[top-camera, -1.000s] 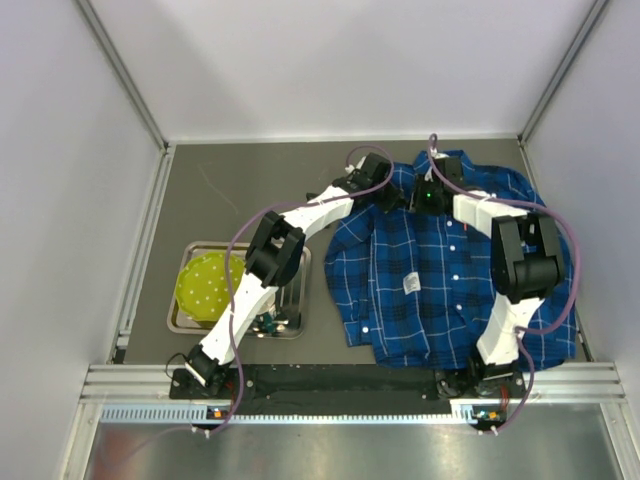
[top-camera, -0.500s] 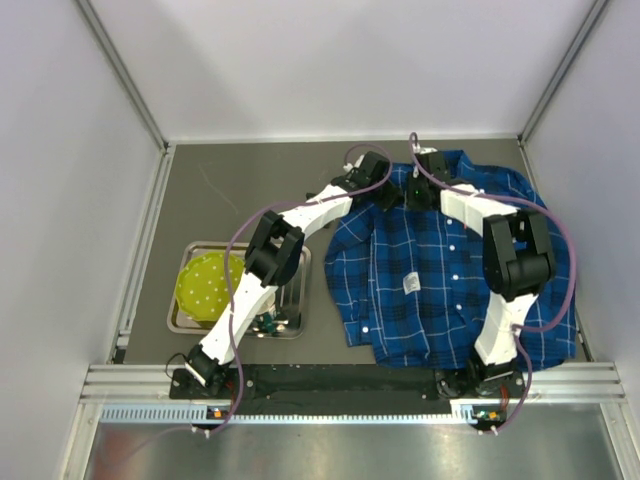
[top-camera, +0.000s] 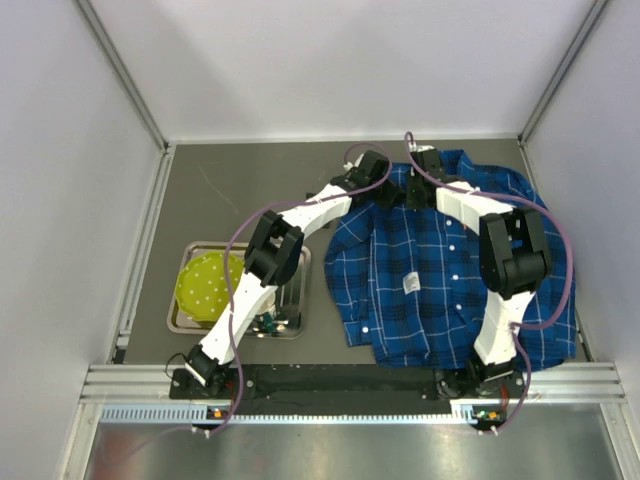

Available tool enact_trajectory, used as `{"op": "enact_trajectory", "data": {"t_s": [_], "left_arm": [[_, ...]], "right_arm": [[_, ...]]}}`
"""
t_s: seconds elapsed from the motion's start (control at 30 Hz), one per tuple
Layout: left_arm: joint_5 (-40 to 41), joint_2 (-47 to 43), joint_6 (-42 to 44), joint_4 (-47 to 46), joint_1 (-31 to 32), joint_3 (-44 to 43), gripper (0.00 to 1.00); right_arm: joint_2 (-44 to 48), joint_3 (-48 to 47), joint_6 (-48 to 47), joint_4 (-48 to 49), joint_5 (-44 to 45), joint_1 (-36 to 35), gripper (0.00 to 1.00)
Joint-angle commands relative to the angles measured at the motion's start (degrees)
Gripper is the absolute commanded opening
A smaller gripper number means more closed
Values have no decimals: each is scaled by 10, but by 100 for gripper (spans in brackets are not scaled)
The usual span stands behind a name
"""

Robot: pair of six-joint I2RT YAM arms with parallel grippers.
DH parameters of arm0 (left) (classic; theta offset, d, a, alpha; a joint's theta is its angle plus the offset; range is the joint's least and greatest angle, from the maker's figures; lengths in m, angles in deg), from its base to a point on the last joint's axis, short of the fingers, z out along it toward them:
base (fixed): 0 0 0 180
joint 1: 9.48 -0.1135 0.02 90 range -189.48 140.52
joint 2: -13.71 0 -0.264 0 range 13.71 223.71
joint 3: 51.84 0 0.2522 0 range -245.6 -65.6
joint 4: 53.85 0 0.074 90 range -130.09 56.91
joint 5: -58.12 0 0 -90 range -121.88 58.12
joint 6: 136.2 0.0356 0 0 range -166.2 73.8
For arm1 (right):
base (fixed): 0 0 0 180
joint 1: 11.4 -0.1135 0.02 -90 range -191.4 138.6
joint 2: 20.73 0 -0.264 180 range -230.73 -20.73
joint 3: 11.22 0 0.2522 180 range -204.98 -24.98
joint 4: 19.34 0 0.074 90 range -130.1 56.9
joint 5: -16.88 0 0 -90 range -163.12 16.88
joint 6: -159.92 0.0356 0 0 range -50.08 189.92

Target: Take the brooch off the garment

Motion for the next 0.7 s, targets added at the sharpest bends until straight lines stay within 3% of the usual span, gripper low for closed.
{"op": "enact_trajectory", "data": {"t_s": [0.0,0.23,0.5,0.67], "left_arm": [[-18,-38,18,-56,5,16,36],[-12,-65,60,-104,-2,58,52],[-41,-120,97,-172,-22,148,54],[-88,-178,182,-232,-25,210,53]], "right_arm": [[-14,-31,7,27,30,-2,18],[-21,-31,28,27,5,9,20],[-24,-34,40,26,-17,30,25],[-22,-36,54,26,-25,38,26]]}}
